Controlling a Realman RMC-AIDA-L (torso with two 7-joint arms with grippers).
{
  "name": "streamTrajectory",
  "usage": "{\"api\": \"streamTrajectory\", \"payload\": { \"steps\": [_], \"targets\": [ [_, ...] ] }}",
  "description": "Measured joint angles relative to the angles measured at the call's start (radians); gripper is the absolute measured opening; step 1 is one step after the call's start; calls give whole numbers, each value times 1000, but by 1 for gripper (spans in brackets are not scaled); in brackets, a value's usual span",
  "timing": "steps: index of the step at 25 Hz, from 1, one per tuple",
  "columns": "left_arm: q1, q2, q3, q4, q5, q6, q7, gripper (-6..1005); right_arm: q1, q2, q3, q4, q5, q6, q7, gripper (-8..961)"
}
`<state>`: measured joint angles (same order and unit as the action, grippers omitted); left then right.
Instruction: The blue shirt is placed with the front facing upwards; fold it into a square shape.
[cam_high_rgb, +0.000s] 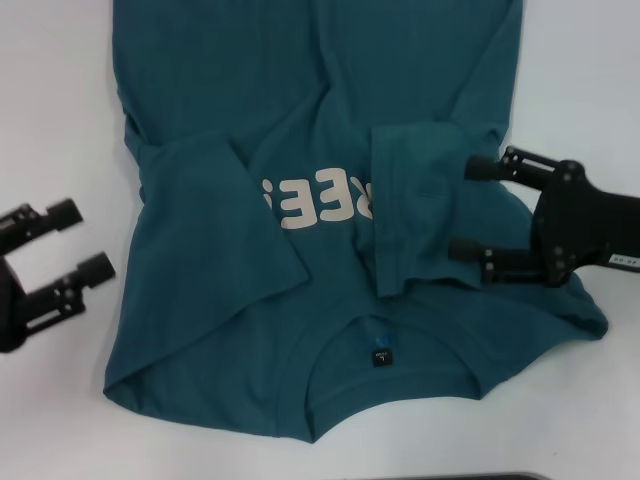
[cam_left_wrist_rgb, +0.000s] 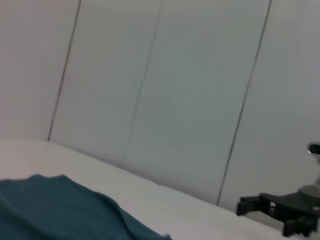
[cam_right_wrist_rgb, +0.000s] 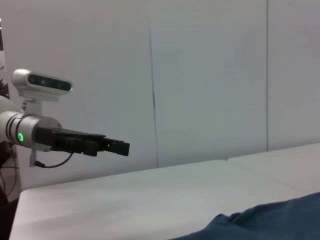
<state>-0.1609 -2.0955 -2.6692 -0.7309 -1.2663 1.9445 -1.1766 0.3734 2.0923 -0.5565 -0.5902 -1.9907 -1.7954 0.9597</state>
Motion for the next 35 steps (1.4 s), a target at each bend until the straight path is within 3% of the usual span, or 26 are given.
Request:
{"api": "streamTrajectory", "payload": {
  "steps": [16,27,35],
  "targets": [
    [10,-4,21,-6,152,-4,-330,717,-4,-8,-19,-5,-19,-7,49,922],
    [14,36,3,22,203,1,-930,717,-1,-8,-23,-20,-19,-10,64,922],
    [12,29,-6,47,298,-95,-1063,717,-1,-6,-23,-22,-16,-12,64,921]
  ]
}}
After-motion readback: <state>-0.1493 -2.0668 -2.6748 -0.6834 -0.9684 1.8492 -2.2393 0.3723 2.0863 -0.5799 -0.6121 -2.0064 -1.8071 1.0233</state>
